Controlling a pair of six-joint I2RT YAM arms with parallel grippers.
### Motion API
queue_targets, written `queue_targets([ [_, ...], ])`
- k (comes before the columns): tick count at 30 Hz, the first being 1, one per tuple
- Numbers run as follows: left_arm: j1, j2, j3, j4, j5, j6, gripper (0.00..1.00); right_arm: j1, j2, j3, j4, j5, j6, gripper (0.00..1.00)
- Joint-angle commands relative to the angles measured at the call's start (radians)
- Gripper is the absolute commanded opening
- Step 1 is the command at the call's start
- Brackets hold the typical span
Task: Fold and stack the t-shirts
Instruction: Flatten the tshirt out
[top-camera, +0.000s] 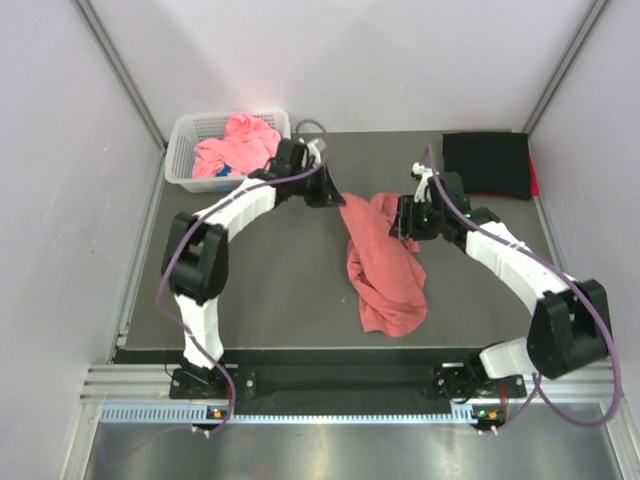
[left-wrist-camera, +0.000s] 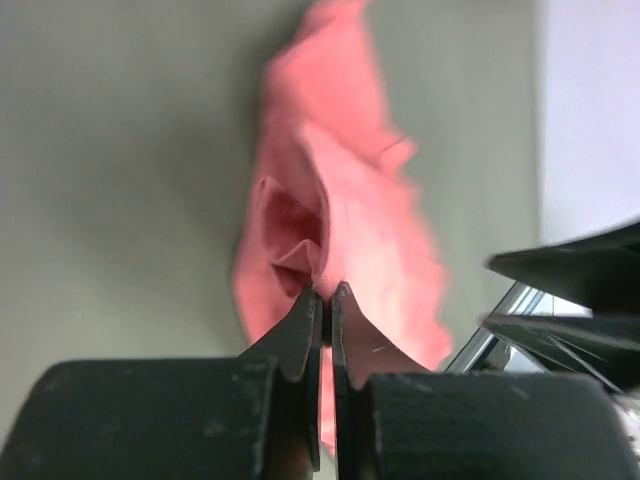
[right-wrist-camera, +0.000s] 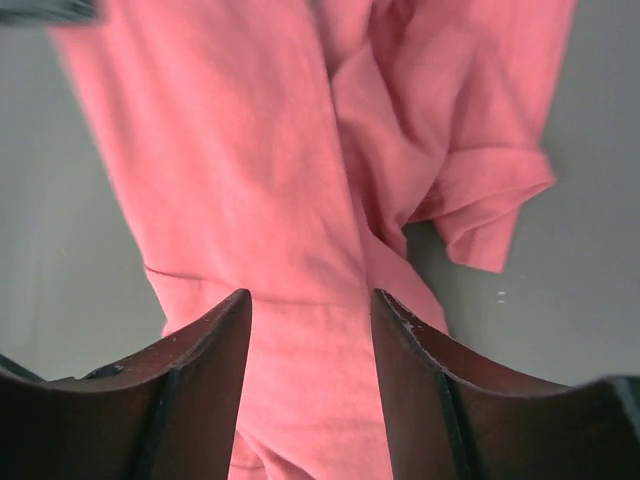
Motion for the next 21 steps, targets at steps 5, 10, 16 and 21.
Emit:
queue_targets([
  [5,0.000,-0.443,0.003,-0.166,-0.107,0.073,0.00,-0.012,-0.247,0.086,-0.111,0.117,-0.022,0.50],
  [10,-0.038,-0.642,-0.404,-0.006,-0.072,0.019,0.00,-0.010,-0.355,-0.009,-0.070,-0.039,-0.036,0.47],
  [16,-0.124,-0.764,-0.839,0.230,-0.038,-0.065,0.00,-0.009,-0.366,-0.052,-0.079,-0.066,-0.022,0.48],
  [21,-0.157,-0.835,-0.953,0.186,-0.163,-0.116,0.26,0.025,-0.260,-0.046,-0.001,-0.101,-0.011,0.48],
])
